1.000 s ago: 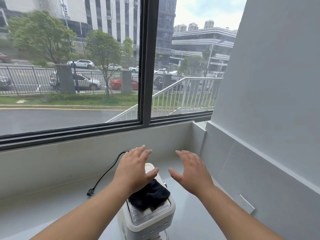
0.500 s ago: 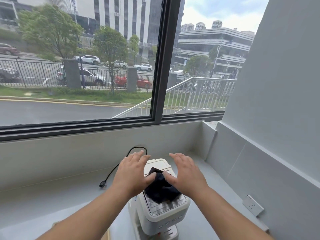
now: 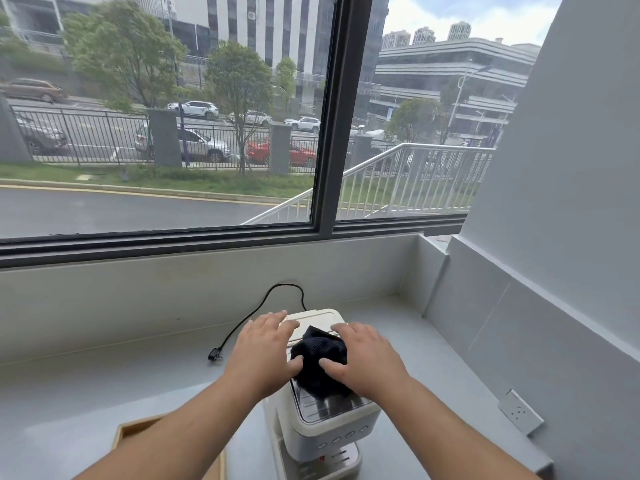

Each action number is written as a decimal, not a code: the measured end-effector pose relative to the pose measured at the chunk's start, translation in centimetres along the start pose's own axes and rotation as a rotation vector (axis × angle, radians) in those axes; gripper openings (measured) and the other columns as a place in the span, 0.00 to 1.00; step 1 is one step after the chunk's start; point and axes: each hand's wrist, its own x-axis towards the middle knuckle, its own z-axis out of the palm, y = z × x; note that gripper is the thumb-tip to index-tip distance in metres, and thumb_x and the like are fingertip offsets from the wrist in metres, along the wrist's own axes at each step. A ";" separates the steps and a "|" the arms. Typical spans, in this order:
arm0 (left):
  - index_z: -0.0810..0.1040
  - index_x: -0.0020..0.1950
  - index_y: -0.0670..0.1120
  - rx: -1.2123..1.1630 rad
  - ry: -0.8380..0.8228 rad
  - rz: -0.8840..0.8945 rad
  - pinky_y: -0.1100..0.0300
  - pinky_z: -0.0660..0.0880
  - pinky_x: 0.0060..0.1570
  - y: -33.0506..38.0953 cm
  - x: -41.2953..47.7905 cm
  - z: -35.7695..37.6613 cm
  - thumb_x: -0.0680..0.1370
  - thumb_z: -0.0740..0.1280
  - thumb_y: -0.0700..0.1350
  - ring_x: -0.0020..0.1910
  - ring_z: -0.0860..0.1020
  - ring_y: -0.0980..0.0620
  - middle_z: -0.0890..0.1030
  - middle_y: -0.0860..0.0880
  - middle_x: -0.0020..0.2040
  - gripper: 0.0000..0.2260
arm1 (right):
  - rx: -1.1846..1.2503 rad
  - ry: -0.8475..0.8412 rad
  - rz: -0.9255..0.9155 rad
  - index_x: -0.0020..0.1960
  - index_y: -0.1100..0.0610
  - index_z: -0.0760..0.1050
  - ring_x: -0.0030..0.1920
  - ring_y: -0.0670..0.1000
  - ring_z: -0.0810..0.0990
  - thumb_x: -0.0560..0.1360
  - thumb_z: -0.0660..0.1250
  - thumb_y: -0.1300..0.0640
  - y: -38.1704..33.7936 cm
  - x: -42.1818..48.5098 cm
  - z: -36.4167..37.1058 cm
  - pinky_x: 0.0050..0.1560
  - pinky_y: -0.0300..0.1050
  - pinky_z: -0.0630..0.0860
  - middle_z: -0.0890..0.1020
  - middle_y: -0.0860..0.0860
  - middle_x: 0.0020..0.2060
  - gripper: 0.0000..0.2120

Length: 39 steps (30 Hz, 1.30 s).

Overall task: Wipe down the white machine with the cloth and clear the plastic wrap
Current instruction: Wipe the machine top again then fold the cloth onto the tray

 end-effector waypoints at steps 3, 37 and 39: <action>0.75 0.69 0.58 0.011 -0.096 0.012 0.48 0.66 0.73 0.5 0.5 -0.1 0.73 0.64 0.63 0.73 0.69 0.51 0.75 0.56 0.71 0.25 | 0.046 -0.106 -0.015 0.63 0.44 0.75 0.58 0.53 0.79 0.70 0.63 0.30 0.4 0.5 0.3 0.55 0.52 0.78 0.82 0.45 0.56 0.28; 0.80 0.44 0.59 -0.538 0.004 -0.382 0.55 0.81 0.44 7.2 3.8 -5.4 0.69 0.70 0.57 0.40 0.82 0.59 0.85 0.61 0.40 0.05 | 0.903 0.125 -0.329 0.49 0.41 0.64 0.39 0.48 0.77 0.81 0.55 0.42 3.2 9.7 -6.9 0.38 0.47 0.70 0.76 0.45 0.39 0.05; 0.81 0.45 0.57 -0.642 0.063 -0.424 0.55 0.81 0.46 7.5 3.5 -5.7 0.72 0.70 0.57 0.42 0.84 0.59 0.86 0.60 0.41 0.06 | 0.946 0.112 -0.274 0.50 0.40 0.63 0.42 0.49 0.80 0.83 0.55 0.39 3.3 9.9 -6.5 0.42 0.50 0.77 0.78 0.46 0.45 0.06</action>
